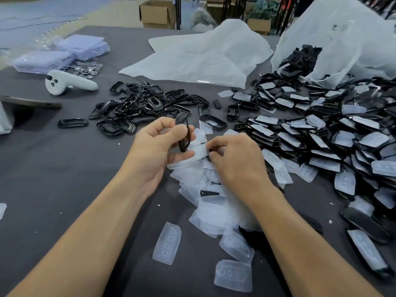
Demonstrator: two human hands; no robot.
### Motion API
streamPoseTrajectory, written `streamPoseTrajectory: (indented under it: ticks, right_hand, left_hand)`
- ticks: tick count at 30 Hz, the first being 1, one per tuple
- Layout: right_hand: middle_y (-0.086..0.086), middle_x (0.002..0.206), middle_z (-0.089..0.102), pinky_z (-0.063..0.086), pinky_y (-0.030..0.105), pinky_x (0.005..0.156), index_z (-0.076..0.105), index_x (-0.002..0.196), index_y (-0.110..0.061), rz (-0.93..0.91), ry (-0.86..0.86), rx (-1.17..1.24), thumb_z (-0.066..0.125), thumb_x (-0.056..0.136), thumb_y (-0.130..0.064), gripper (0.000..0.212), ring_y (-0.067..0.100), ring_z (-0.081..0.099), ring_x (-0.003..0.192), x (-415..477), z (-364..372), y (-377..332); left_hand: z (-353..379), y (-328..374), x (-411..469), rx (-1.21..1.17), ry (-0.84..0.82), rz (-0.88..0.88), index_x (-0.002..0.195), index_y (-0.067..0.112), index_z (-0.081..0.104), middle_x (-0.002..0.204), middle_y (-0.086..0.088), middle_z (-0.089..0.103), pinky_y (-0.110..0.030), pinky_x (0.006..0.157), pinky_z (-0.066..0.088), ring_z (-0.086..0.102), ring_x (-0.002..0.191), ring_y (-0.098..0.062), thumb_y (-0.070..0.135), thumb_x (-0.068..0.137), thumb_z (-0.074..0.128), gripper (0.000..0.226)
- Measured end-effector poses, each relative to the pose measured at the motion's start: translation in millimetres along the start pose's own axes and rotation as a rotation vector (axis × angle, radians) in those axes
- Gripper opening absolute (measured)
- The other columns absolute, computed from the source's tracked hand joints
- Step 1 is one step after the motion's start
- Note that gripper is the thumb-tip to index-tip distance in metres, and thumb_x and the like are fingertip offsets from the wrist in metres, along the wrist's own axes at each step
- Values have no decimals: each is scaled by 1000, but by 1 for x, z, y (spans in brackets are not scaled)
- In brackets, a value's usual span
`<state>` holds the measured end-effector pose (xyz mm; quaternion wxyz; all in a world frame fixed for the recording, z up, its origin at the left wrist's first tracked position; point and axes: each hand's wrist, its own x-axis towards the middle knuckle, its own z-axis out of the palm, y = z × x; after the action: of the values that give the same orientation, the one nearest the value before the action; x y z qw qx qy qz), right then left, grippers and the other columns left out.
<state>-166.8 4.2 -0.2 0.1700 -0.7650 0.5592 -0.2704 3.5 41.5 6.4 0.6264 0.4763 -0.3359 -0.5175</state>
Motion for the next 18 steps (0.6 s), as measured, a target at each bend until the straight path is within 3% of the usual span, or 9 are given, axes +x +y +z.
streamPoseTrajectory:
  ticks: [2, 4, 6, 7, 9, 13, 18]
  right_hand:
    - [-18, 77, 46, 48, 42, 97, 76, 110, -34, 20, 16, -53, 77, 86, -37, 24, 22, 55, 101, -4, 1, -4]
    - [-22, 76, 31, 43, 39, 96, 74, 114, -31, 35, 39, -68, 78, 86, -40, 30, 23, 51, 107, -4, 3, -5]
    - [-17, 81, 48, 39, 37, 97, 75, 106, -30, 37, 31, -64, 76, 87, -38, 20, 22, 48, 111, -1, 5, -4]
    - [-15, 86, 55, 39, 35, 97, 75, 100, -31, 40, 31, -53, 76, 87, -35, 14, 20, 47, 111, -1, 5, -3]
    - [-19, 80, 50, 41, 36, 96, 74, 90, -31, 61, 68, -8, 77, 85, -30, 6, 17, 47, 104, -1, 5, -3]
    - [-25, 71, 38, 46, 38, 93, 65, 74, -33, 79, 87, -15, 79, 82, -26, 17, 17, 49, 95, 0, 6, -3]
    - [-23, 79, 42, 18, 24, 84, 63, 79, -34, 78, 67, -26, 74, 85, -27, 15, 7, 30, 95, 2, 9, 2]
  left_hand:
    - [-1, -1, 0, -27, -22, 6, 72, 25, 67, 97, -7, 78, -28, 60, 60, 75, 92, -18, 19, 70, 85, 19]
    - [-1, -2, -1, -7, -12, 13, 74, 26, 73, 82, 3, 72, -21, 56, 55, 69, 73, -10, 23, 54, 89, 25]
    - [-3, -4, -1, 46, 1, 15, 90, 25, 73, 70, 14, 64, -16, 51, 48, 59, 58, -5, 20, 51, 88, 42]
    - [-2, -4, -1, 67, -8, 5, 100, 23, 72, 68, 16, 63, -15, 50, 45, 58, 57, -4, 19, 54, 86, 48]
    - [-2, -5, -2, 94, -29, -21, 111, 20, 73, 68, 14, 62, -15, 49, 44, 58, 57, -5, 19, 62, 83, 50]
    - [1, -3, -1, 110, 24, -67, 104, 16, 78, 64, 4, 63, -14, 46, 44, 56, 51, -6, 9, 90, 74, 16]
    - [1, -1, 0, 36, 107, -128, 107, 15, 79, 69, -3, 66, -18, 37, 29, 41, 43, -12, 29, 105, 54, 29]
